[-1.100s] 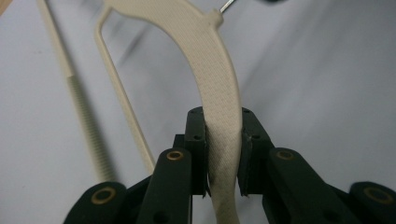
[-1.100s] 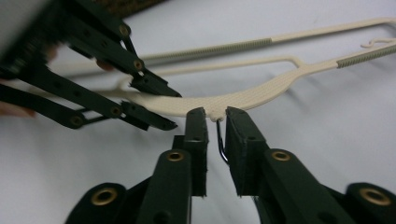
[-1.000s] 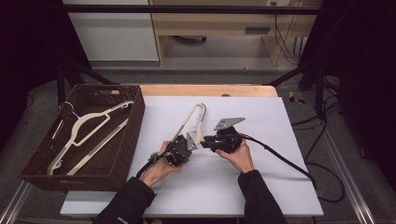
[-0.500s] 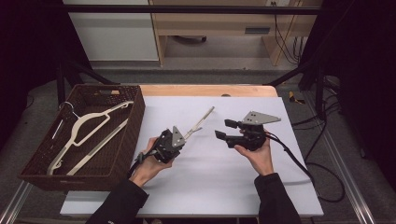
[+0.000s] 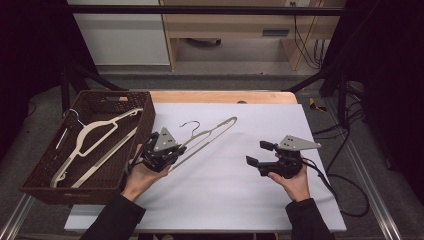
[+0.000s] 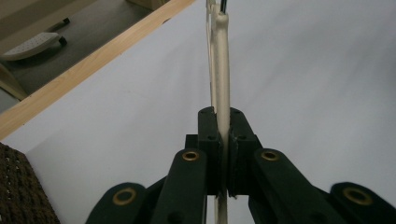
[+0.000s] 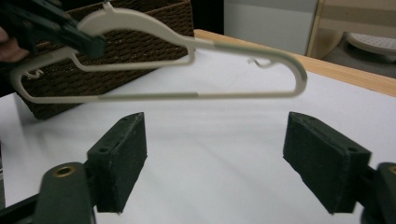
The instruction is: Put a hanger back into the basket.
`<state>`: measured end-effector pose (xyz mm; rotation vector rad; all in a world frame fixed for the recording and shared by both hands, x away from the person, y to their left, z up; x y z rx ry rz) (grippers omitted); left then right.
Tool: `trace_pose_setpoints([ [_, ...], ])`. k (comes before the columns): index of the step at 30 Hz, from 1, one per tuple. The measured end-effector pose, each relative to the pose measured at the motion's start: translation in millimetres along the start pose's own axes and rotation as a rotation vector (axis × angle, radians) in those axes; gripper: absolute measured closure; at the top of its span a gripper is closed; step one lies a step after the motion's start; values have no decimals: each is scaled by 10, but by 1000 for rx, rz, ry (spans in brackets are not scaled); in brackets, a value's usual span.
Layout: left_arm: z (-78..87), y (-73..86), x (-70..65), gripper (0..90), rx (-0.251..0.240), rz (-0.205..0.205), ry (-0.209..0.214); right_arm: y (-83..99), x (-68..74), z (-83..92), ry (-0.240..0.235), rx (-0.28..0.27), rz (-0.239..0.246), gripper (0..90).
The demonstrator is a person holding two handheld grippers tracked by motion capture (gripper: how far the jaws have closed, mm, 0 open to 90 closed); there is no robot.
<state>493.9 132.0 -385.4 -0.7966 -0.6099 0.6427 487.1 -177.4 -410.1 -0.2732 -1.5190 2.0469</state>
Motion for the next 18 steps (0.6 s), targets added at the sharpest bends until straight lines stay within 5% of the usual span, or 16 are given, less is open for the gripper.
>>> trace_pose_setpoints([
  [7, 416, -190, 153, 866, -71, 61, 53, 164, 2, 188, 42, 0, -24, 136],
  [18, 895, -314, 611, 866, -104, 76, 19, 257, -10, 325, 89, -3, -17, 62],
])
Point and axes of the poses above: each handheld gripper's, and its own axes: z roughly backward along the jaws, y roughly out of its underside, x roughly to its left, the point moved 5 cm from there along -z, roughly forward along the jaws, and after that the axes turned 9 degrees about -y, right-handed, at the moved point
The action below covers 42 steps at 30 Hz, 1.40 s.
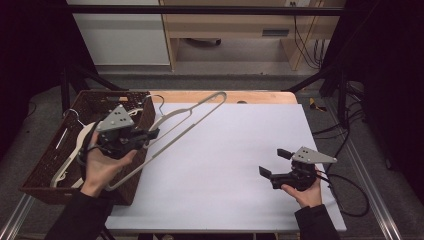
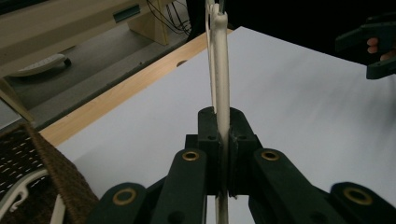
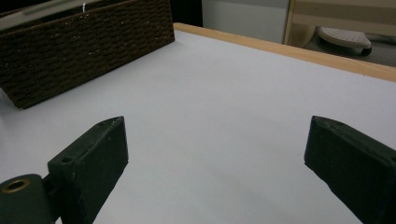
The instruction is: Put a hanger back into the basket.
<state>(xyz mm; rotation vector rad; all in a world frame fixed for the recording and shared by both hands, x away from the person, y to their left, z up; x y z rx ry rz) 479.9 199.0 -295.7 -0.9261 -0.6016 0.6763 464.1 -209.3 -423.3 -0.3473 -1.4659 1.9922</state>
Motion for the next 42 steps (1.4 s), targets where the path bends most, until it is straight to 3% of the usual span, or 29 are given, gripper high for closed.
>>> trace_pose_setpoints([
  [6, 246, -32, 294, 866, -20, 35, -45, 44, -5, 23, 8, 11, -3, 56],
  [11, 391, 39, 558, 866, -13, 34, -88, 49, -4, 29, 12, 14, 2, 56],
  [18, 503, 279, 963, 865, -9, 63, -128, 55, -5, 20, 14, 19, 5, 55],
  [28, 539, 723, 1428, 865, 49, 126, -172, 60, -9, 18, 15, 24, 6, 55],
  [36, 529, 1019, 1665, 865, 83, 178, -196, 64, -4, 1, 15, 24, 1, 54],
  [42, 467, 1114, 1714, 865, 112, 203, -201, 69, -8, 4, 15, 30, 7, 55],
])
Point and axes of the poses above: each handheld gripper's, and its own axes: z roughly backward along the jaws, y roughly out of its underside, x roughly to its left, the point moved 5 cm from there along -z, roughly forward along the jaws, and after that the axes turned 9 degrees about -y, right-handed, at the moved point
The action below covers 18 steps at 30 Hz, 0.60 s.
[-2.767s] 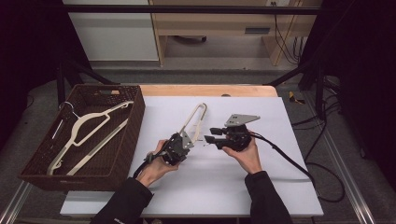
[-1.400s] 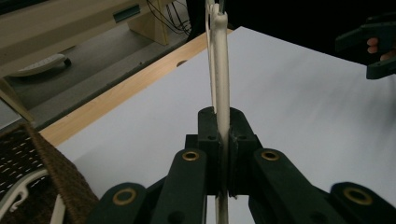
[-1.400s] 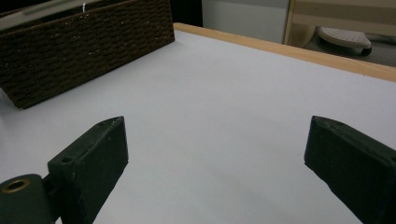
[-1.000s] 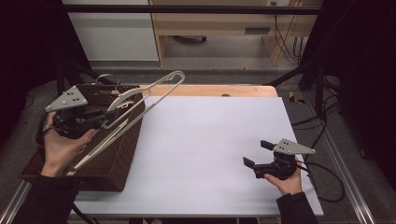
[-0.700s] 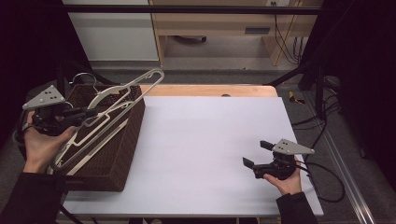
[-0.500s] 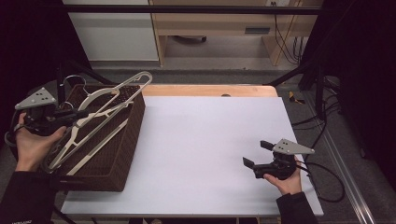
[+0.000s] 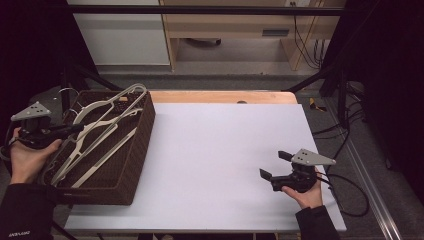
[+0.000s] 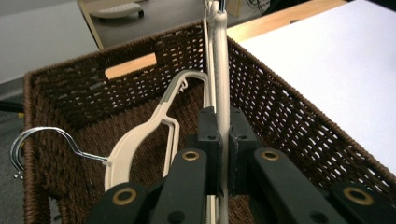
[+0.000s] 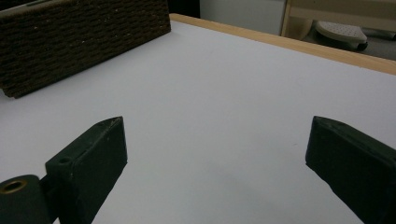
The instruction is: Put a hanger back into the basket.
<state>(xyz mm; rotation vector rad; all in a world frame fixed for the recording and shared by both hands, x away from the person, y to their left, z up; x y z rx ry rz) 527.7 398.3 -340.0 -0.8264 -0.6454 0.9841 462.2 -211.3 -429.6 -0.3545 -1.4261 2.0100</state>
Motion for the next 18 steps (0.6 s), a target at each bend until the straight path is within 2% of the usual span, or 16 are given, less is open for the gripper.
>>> trace_pose_setpoints([
  [3, -76, 68, -8, 865, 57, -28, -12, 0, 1, 3, -1, 0, -2, 55],
  [7, -178, 150, -41, 865, 104, 5, 23, -5, 5, 4, -3, -5, -7, 55],
  [11, -283, 279, -43, 860, 145, 69, 61, -5, 1, 7, -3, -3, -4, 55],
  [14, -396, 409, -25, 855, 192, 100, 42, -3, 1, 4, -4, -1, -3, 55],
  [15, -432, 447, -29, 849, 205, 124, 41, -4, 4, 0, -4, -3, -6, 55],
  [16, -457, 499, -17, 844, 237, 116, 22, -4, 4, 2, -4, -2, -7, 55],
  [17, -470, 528, -8, 843, 250, 113, 9, -3, 0, 5, -4, -1, -3, 55],
  [18, -478, 557, -3, 839, 253, 128, -4, -4, 0, 5, -3, -1, -4, 55],
])
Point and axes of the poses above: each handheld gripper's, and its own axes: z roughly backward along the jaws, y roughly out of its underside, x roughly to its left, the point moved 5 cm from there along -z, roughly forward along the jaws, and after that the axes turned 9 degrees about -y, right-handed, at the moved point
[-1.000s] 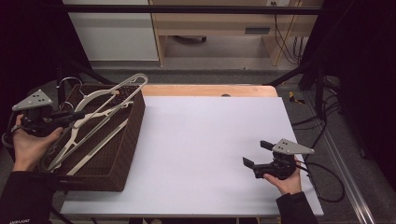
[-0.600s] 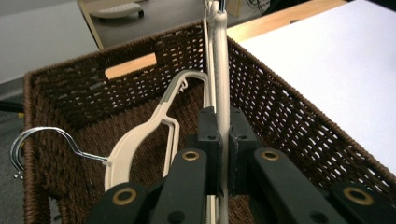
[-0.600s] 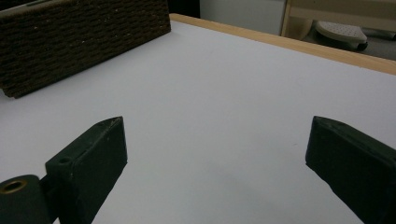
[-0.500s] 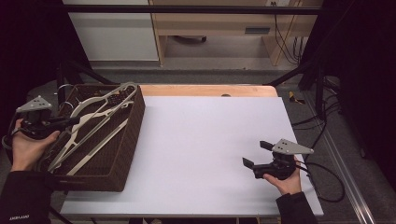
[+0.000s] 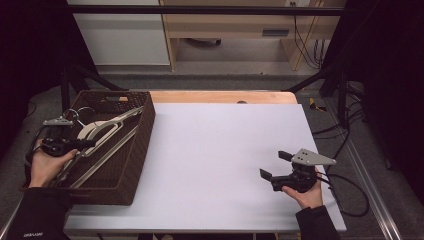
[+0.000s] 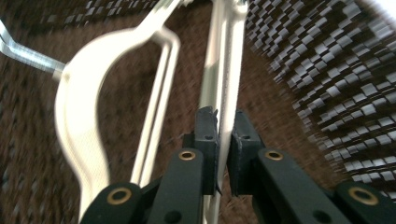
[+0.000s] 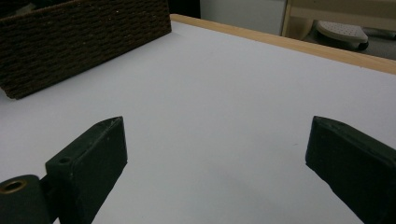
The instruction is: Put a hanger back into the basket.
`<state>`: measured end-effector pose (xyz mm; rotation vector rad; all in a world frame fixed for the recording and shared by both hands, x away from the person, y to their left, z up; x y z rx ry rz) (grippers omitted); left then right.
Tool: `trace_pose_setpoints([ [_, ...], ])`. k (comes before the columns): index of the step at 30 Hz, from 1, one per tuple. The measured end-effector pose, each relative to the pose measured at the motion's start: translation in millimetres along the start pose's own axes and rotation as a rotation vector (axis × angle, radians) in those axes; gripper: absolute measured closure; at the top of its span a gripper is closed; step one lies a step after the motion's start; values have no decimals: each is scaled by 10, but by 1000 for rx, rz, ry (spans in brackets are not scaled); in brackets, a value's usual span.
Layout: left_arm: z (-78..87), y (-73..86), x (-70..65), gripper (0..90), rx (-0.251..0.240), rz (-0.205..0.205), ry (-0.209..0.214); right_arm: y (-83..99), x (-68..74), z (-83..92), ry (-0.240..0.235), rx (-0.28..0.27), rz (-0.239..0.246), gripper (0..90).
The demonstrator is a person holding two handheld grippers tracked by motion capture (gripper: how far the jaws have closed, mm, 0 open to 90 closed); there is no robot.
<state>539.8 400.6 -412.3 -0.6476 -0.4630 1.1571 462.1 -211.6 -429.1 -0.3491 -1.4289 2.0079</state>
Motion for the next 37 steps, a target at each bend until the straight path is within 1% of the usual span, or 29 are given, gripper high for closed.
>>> trace_pose_setpoints([
  [2, 48, 25, 37, 818, -18, 25, -25, 0, 0, -1, 0, 0, 0, 55],
  [5, 147, 57, 68, 686, -42, 41, -109, 0, 0, -2, 1, -1, 1, 54],
  [6, 196, 68, 84, 644, -54, 46, -145, -1, -1, -2, 2, -2, 0, 54],
  [7, 246, 74, 84, 618, -75, 48, -160, 0, -2, -2, 3, -1, 1, 53],
  [9, 321, 74, 75, 573, -113, 60, -182, 0, 1, -5, 2, -3, -1, 52],
  [10, 374, 72, 47, 552, -142, 59, -187, 0, 2, -6, 2, -3, -2, 52],
  [11, 405, 69, 26, 526, -159, 53, -183, 0, 1, -5, 3, -3, -2, 52],
  [12, 466, 64, -28, 508, -195, 45, -182, 1, -1, -4, 4, -4, -2, 51],
  [13, 497, 60, -61, 470, -214, 37, -177, 3, -2, -1, 5, -2, -1, 51],
  [14, 530, 50, -117, 450, -246, 35, -159, 3, 1, 0, 3, -4, -3, 50],
  [16, 582, 34, -222, 396, -289, 31, -134, 2, -2, 8, 4, -6, 0, 50],
  [18, 624, 16, -379, 354, -336, 14, -97, -2, -3, 13, 4, -13, 3, 49],
  [20, 643, 4, -509, 320, -367, -1, -73, -5, -2, 24, 2, -18, 4, 48],
  [21, 648, -3, -610, 294, -391, -3, -48, -8, -2, 25, 4, -23, 3, 47],
  [23, 644, -6, -754, 257, -419, -12, -17, -13, -3, 36, 5, -31, 2, 41],
  [24, 633, -5, -858, 231, -431, -20, 9, -14, -3, 43, 3, -33, 4, 38],
  [27, 592, 17, -1083, 155, -446, -46, 75, -18, -5, 70, 3, -45, -7, 31],
  [28, 561, 29, -1174, 131, -434, -63, 97, -19, -12, 80, 1, -50, -1, 30],
  [29, 540, 36, -1238, 103, -422, -78, 104, -21, -13, 93, 1, -56, -7, 28],
  [30, 526, 42, -1296, 86, -424, -88, 109, -22, -15, 104, 2, -59, -13, 27],
  [31, 517, 47, -1334, 79, -427, -92, 118, -25, -19, 114, 1, -65, -10, 25],
  [32, 502, 57, -1392, 78, -425, -101, 136, -27, -19, 121, 4, -69, -15, 22],
  [34, 481, 70, -1465, 71, -424, -114, 150, -31, -25, 135, 7, -79, -15, 20],
  [37, 442, 81, -1533, 70, -414, -127, 155, -31, -33, 155, 9, -81, -16, 19],
])
Point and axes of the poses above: each handheld gripper's, and its own axes: z roughly backward along the jaws, y roughly out of its underside, x roughly to its left, the point moved 5 cm from there along -z, roughly forward along the jaws, and after that the axes turned 9 degrees about -y, right-handed, at the moved point
